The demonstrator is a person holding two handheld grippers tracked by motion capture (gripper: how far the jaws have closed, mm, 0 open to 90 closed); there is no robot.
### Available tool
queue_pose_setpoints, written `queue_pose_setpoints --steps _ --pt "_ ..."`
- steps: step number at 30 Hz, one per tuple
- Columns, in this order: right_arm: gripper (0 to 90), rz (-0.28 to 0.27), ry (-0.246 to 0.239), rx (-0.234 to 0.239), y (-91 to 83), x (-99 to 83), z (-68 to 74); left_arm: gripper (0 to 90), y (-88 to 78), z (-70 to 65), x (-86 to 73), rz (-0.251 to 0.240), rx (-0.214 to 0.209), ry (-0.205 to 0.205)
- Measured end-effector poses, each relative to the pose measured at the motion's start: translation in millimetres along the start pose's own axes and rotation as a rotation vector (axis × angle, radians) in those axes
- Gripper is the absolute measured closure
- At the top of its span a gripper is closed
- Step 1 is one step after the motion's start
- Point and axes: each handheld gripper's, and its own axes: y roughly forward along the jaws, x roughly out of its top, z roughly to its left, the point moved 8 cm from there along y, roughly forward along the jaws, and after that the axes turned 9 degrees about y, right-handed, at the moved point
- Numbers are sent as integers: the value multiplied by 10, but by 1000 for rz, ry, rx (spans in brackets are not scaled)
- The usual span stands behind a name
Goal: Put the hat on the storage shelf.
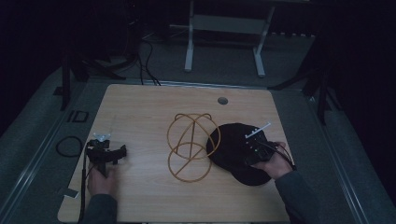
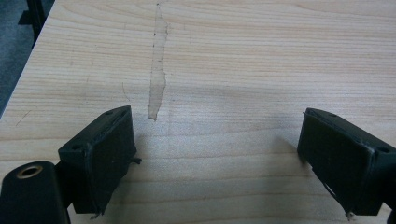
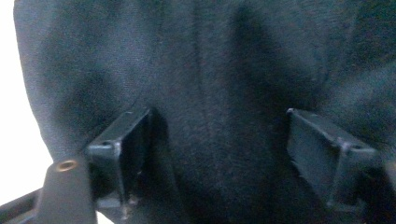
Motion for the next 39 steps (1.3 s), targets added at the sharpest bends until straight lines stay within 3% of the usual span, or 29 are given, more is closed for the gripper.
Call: queue_pose_setpoints --steps 5,7,8,16,23,32,39 --pt "394 39 16 10 27 6 -30 108 0 0 0 0 0 0" --pt "446 50 11 16 33 5 -32 108 0 0 0 0 0 0" --pt "537 70 0 8 50 0 -36 108 0 0 0 0 0 0" --pt "787 126 -36 15 18 2 -64 108 0 0 0 0 0 0" --pt "824 146 -80 10 -40 31 -59 108 0 0 0 0 0 0" --pt "832 152 -111 63 -117 69 -81 108 0 0 0 0 0 0" --pt "836 155 -169 51 -251 129 -89 108 0 0 0 0 -1 0"
